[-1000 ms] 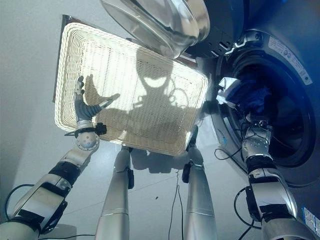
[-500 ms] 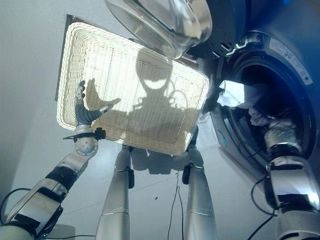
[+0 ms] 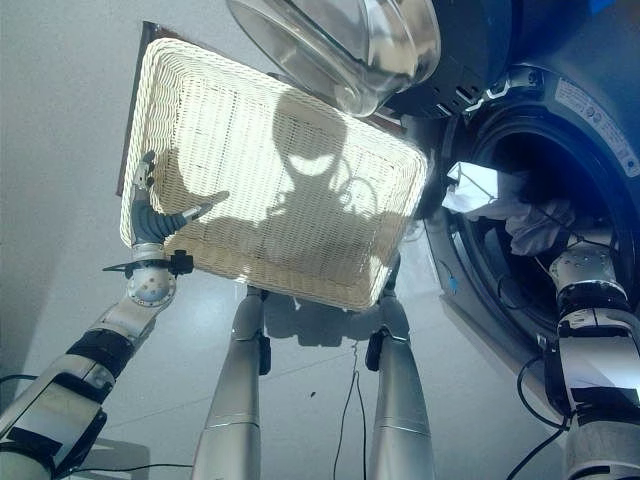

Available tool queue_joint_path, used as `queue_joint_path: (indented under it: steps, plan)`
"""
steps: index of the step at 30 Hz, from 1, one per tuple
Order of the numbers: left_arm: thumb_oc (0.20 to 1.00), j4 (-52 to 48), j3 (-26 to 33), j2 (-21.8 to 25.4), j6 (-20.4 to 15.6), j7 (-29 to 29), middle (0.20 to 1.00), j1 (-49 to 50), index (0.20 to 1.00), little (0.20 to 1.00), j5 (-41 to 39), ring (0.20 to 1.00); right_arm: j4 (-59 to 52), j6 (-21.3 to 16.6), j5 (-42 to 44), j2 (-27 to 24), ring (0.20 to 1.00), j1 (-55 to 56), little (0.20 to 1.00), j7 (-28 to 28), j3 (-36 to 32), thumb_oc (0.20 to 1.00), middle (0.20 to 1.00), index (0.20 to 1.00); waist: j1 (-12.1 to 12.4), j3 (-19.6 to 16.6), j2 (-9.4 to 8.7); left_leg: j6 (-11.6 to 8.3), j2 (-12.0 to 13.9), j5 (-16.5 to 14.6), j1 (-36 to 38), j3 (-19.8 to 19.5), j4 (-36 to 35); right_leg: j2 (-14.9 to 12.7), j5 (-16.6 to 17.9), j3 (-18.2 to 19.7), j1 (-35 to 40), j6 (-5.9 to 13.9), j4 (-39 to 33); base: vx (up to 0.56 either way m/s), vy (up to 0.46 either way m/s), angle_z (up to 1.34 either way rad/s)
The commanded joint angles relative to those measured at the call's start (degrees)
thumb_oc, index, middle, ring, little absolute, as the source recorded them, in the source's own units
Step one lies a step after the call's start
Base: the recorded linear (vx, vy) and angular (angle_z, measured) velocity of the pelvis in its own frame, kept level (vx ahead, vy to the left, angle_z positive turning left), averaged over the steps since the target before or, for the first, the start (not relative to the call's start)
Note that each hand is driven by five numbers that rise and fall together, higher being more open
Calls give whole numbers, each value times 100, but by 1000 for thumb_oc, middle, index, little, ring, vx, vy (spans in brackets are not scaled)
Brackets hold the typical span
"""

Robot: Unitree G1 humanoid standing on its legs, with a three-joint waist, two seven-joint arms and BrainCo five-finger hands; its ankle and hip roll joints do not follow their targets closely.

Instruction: Put the clothes into the washing machine.

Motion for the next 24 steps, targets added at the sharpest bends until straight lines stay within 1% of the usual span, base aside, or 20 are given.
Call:
queue_joint_path:
  steps: [1,2,3,5,6,7,8,9,11,12,14,17,19,20,21,22,24]
  plan:
    - [1000,3,154,-156,-137,15,1000,-128,1000,1000,-126,1000,91,424,-1015,-654,1000,225,1000,261,282,1000,1000,1000,-27,-118,-131,549,-588,-208,-15,67,192,262,375,-445,275,188,-373,0,0,0]
    - [1000,-14,138,-174,-111,-2,1000,-148,1000,1000,-143,1000,35,518,-1384,-588,1000,220,1000,205,357,1000,1000,1000,-26,-118,-119,555,-597,-213,-9,69,190,257,379,-445,277,190,-380,-4,18,4]
    - [1000,-33,126,-212,-86,-42,1000,-180,1000,1000,-164,1000,-13,634,-2024,-517,1000,215,1000,5,497,1000,1000,1000,-25,-118,-112,557,-603,-219,-21,81,201,248,380,-447,273,194,-383,0,0,0]
    - [1000,-46,78,-274,-80,-72,1000,-218,1000,1000,-214,1000,-131,709,-2637,-396,1000,200,1000,-92,673,1000,1000,1000,-25,-118,-91,570,-612,-215,-20,100,202,243,385,-444,276,194,-384,-11,17,0]
    - [1000,-61,63,-344,-52,-61,1000,-246,1000,1000,-172,1000,-208,824,-3112,-283,1000,173,1000,-214,783,1000,1000,1000,-30,-118,-79,575,-617,-223,-25,114,212,244,372,-439,270,196,-368,-26,37,0]
    - [1000,-69,49,-365,-50,-57,1000,-251,1000,1000,-165,1000,-258,826,-3342,-234,1000,179,1000,-273,830,1000,1000,1000,-33,-118,-69,579,-617,-224,-27,126,219,242,372,-437,267,196,-361,-48,64,-1]
    - [1000,-103,-3,-429,-44,-28,1000,-254,1000,1000,-157,1000,-498,815,-3887,-92,1000,258,1000,-473,983,1000,1000,1000,-47,-118,-36,603,-639,-237,-36,168,249,231,365,-424,255,200,-336,-37,48,0]
    - [1000,-106,-7,-433,-45,-24,1000,-250,1000,1000,-157,1000,-529,831,-3951,-76,1000,276,1000,-490,978,1000,1000,1000,-48,-118,-35,604,-641,-239,-37,171,254,229,364,-421,254,202,-334,-44,60,1]
    - [1000,-97,-8,-515,-43,-19,1000,-242,1000,1000,-117,1000,-747,808,-4719,86,1000,418,1000,-708,1062,1000,1000,1000,-73,-118,-3,624,-656,-261,-50,206,281,215,366,-384,228,210,-325,-26,49,1]
    - [1000,-93,-12,-538,-35,-9,1000,-244,1000,1000,-100,1000,-806,813,-4856,127,1000,454,1000,-746,1091,1000,1000,1000,-80,-118,3,629,-660,-264,-50,214,283,214,367,-377,222,210,-324,-29,74,1]
    - [1000,-133,-13,-622,-6,58,1000,-209,1000,1000,-25,1000,-1232,901,-5567,311,1000,649,1000,-945,1232,1000,1000,1000,-127,-118,34,648,-677,-287,-49,268,296,219,366,-325,185,209,-316,-45,103,3]
    - [1000,-142,46,-693,15,141,1000,-117,1000,1000,22,1000,-1647,931,-6160,545,1000,997,1000,-982,1354,1000,1000,1000,-183,-118,48,660,-680,-311,-34,327,327,213,355,-258,180,210,-308,-47,102,2]
    - [1000,-139,73,-716,18,147,1000,-88,1000,1000,37,1000,-1710,873,-6372,631,1000,1123,1000,-995,1390,1000,1000,1000,-198,-118,55,664,-677,-312,-23,346,333,214,348,-236,185,206,-300,-27,78,0]
    - [1000,-127,115,-790,52,176,1000,-19,1000,1000,150,1000,-1972,848,-6775,812,1000,1409,1000,-1024,1471,1000,1000,1000,-238,-118,47,673,-667,-326,54,397,325,208,343,-198,241,205,-309,-53,100,-2]
    - [1000,-134,142,-816,89,187,1000,42,1000,1000,232,1000,-2134,838,-6972,896,1000,1571,1000,-1068,1544,1000,1000,1000,-257,-118,37,678,-661,-336,112,435,328,200,345,-185,298,206,-326,-58,100,-3]
    - [1000,-131,153,-820,98,179,1000,60,1000,1000,239,1000,-2171,836,-7017,917,1000,1612,1000,-1054,1556,1000,1000,1000,-263,-118,34,680,-662,-344,133,445,332,198,342,-181,318,205,-328,-46,62,-4]
    - [1000,-87,206,-875,109,163,1000,141,1000,1000,275,1000,-2383,925,-7345,1079,1000,1805,1000,-1038,1619,1000,1000,1000,-288,-118,17,685,-662,-362,249,475,323,200,327,-157,427,200,-340,-45,65,-5]
